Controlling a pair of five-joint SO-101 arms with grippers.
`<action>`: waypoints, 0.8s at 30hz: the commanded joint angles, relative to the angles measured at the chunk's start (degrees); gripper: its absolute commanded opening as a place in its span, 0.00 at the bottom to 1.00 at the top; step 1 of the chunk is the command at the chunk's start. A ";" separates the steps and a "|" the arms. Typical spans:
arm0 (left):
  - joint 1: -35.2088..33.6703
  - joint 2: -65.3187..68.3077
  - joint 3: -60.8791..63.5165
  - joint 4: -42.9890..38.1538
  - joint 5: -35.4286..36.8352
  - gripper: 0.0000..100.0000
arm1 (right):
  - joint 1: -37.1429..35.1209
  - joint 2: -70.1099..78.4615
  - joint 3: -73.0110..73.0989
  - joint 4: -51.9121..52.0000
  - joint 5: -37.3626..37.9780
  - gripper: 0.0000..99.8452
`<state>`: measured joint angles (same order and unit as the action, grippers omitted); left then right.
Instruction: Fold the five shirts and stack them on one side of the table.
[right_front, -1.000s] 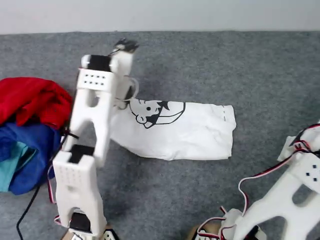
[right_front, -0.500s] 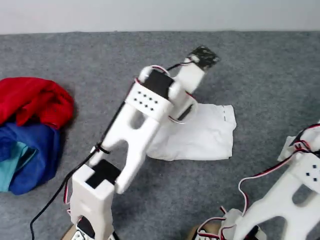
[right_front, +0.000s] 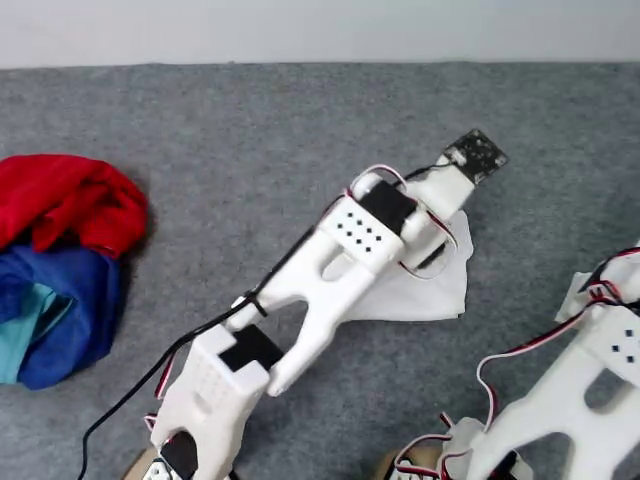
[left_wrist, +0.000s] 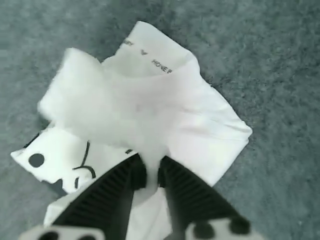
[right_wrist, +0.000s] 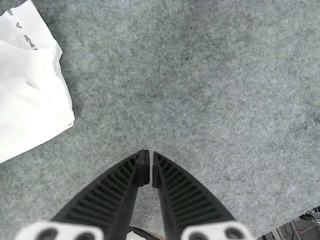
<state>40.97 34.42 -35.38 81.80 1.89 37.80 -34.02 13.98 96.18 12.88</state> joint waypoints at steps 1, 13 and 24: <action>0.00 -0.26 -0.84 -0.88 0.97 0.22 | 0.57 -1.54 -0.35 -0.31 0.53 0.03; -11.34 -0.79 -14.11 10.90 2.29 0.12 | 0.57 -1.54 -0.35 -0.22 0.53 0.03; -12.66 -0.79 4.88 -3.52 -3.78 0.02 | 0.40 -1.54 -0.35 -0.22 0.53 0.03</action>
<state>27.87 35.03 -32.48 83.03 -1.45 37.80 -34.02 13.98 96.18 12.88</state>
